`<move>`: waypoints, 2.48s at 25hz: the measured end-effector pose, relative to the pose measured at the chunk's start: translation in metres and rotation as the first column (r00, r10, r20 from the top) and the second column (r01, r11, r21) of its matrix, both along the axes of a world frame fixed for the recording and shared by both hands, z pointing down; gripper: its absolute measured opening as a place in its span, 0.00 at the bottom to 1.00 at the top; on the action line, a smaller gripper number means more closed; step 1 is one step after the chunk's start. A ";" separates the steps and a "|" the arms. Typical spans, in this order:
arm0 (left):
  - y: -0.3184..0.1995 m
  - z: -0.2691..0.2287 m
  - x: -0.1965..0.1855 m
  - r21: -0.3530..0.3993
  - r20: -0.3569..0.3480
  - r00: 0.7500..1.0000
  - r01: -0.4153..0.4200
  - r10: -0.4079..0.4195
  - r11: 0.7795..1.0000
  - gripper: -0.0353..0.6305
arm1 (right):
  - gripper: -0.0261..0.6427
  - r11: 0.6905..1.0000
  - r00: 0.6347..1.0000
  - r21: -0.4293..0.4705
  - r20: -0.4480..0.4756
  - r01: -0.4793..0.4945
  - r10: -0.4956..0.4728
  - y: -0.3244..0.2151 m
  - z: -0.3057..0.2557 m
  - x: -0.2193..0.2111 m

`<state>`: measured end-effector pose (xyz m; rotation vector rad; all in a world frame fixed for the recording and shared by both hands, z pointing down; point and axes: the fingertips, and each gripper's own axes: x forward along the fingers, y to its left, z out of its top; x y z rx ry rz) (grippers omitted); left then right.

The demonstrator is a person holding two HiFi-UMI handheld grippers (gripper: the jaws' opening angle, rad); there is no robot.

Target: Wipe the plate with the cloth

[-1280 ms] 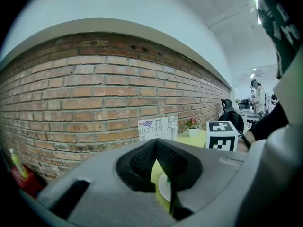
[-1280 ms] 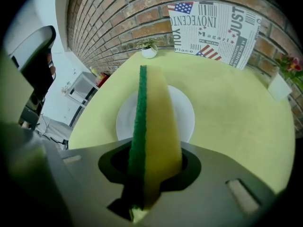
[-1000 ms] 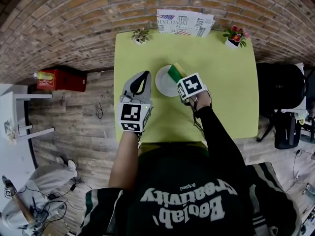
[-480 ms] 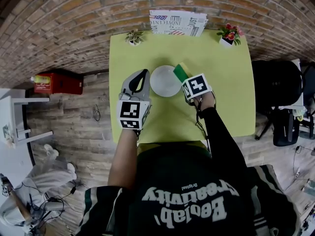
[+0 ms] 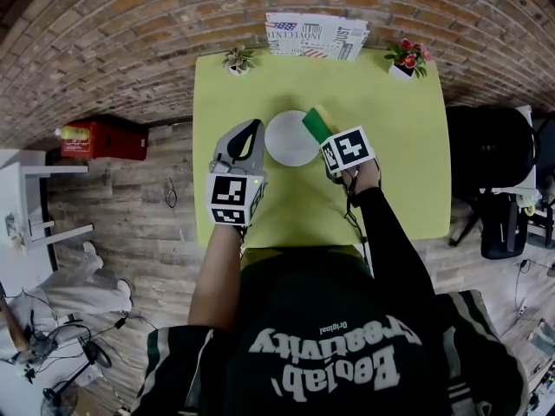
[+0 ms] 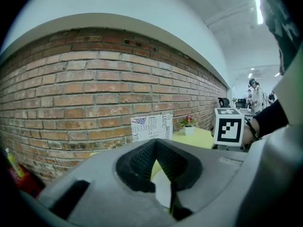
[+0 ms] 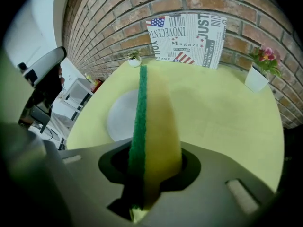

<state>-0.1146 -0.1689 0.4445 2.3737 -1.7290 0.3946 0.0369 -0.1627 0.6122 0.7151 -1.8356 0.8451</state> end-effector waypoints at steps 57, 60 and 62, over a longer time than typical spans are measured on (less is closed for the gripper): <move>0.013 0.006 0.013 -0.022 -0.012 1.000 0.016 -0.017 1.000 0.06 | 0.23 0.992 0.999 -0.123 -0.041 -0.023 0.018 0.024 0.013 0.024; 0.013 0.006 0.014 -0.025 -0.027 0.999 0.017 -0.017 1.000 0.06 | 0.23 0.993 0.999 -0.118 -0.034 -0.018 0.014 0.025 0.012 0.022; 0.014 0.006 0.011 -0.025 -0.033 0.999 0.024 -0.025 0.999 0.06 | 0.23 0.995 1.000 -0.095 -0.010 -0.018 0.017 0.022 0.009 0.018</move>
